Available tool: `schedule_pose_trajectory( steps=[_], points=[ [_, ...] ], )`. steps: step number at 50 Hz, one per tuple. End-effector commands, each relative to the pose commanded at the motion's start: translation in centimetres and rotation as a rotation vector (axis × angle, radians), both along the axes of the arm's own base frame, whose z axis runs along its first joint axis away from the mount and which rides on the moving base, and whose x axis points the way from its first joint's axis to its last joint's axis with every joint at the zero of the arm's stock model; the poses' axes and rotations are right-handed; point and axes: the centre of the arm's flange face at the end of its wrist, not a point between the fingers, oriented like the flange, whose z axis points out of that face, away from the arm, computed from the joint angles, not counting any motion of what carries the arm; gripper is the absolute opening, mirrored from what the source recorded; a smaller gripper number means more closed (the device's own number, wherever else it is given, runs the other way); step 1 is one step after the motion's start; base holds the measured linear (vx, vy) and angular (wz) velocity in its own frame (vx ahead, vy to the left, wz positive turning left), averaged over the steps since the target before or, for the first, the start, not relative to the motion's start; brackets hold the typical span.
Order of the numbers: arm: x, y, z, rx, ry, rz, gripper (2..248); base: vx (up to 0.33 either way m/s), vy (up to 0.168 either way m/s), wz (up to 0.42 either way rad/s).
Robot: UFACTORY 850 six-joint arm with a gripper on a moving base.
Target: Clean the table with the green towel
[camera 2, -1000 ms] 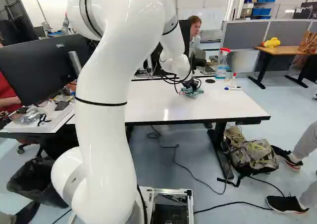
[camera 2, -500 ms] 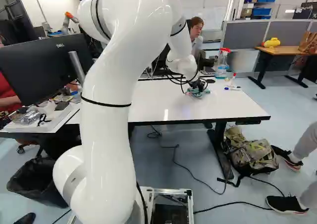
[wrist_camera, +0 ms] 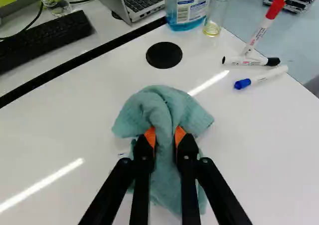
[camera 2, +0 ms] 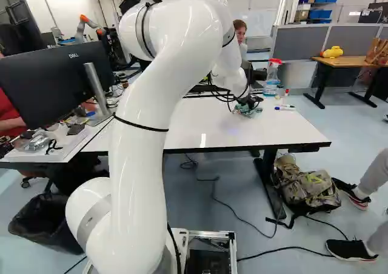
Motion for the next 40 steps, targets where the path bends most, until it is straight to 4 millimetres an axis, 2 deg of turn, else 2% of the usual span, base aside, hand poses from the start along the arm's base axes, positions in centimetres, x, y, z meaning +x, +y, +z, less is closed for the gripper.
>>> schedule_pose_trajectory(
  steps=[17, 29, 40],
  points=[
    [2.1, 1.8, -0.1, -0.004, -0.009, 0.036, 61, 0.0, 0.0, 0.0],
    [1.9, 3.8, 0.0, 0.0, 0.0, 0.061, 61, 0.0, 0.0, 0.0],
    [1.0, 5.6, 0.2, 0.007, 0.013, 0.079, 61, 0.0, 0.0, 0.0]
  ],
)
